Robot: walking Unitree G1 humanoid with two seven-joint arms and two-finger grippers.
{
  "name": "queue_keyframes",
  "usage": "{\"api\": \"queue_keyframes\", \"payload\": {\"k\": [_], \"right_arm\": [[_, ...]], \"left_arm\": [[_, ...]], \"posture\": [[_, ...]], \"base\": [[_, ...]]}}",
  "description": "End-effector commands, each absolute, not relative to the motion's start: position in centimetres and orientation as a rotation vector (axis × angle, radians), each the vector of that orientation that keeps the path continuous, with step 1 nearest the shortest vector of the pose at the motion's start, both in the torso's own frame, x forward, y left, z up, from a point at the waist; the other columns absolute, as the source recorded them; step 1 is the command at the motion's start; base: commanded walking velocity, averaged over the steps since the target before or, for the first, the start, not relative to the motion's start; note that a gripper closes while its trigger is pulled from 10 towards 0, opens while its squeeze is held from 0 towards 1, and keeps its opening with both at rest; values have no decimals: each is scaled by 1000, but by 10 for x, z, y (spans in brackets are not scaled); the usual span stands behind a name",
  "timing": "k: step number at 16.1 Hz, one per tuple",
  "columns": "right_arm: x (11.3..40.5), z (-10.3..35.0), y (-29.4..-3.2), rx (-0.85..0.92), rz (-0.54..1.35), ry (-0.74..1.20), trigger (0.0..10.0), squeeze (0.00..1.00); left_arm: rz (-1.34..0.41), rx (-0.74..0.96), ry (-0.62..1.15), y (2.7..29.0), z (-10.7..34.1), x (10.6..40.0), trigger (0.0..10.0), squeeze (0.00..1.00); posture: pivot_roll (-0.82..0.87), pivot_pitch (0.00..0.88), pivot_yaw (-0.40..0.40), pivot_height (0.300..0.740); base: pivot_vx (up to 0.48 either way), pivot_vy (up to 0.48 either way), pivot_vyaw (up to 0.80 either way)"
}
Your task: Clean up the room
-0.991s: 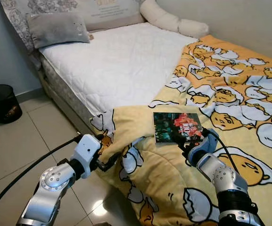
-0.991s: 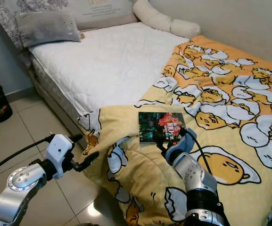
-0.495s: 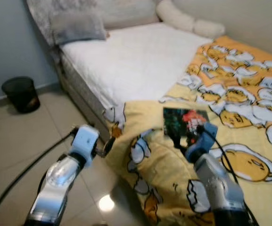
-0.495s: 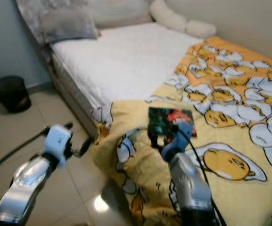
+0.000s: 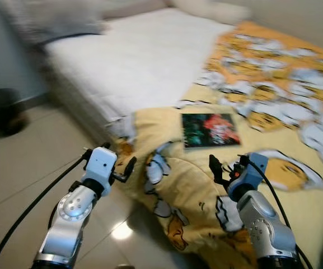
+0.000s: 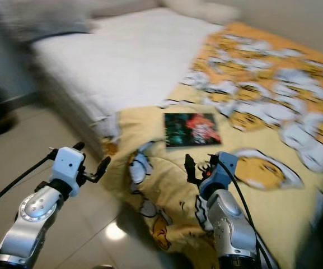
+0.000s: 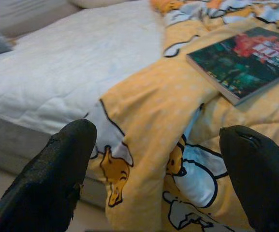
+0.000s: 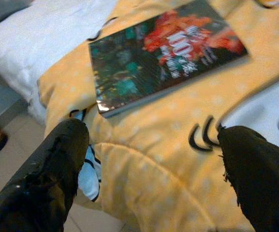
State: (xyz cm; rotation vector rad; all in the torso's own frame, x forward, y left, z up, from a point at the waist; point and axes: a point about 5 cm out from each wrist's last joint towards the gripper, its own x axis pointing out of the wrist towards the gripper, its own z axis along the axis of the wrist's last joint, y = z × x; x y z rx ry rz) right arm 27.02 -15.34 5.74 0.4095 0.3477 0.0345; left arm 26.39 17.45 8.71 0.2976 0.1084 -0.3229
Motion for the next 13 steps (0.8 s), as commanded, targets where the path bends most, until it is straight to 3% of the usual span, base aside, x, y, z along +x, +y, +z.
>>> {"api": "queue_keyframes", "payload": {"k": [1,5,13], "right_arm": [[273,59,-148,398,41,338,10000,0],[276,54,-147,393,24,350,10000,0],[274,53,-158,294,17,326,10000,0]], "left_arm": [[-321,307,96,174,90,265,10000,0],[-324,310,99,174,89,264,10000,0],[-293,272,69,169,94,267,10000,0]], "posture": [[53,0,-12,740],[53,0,-11,740],[49,0,-15,740]], "base": [[0,289,-800],[0,288,-797],[31,0,0]]}}
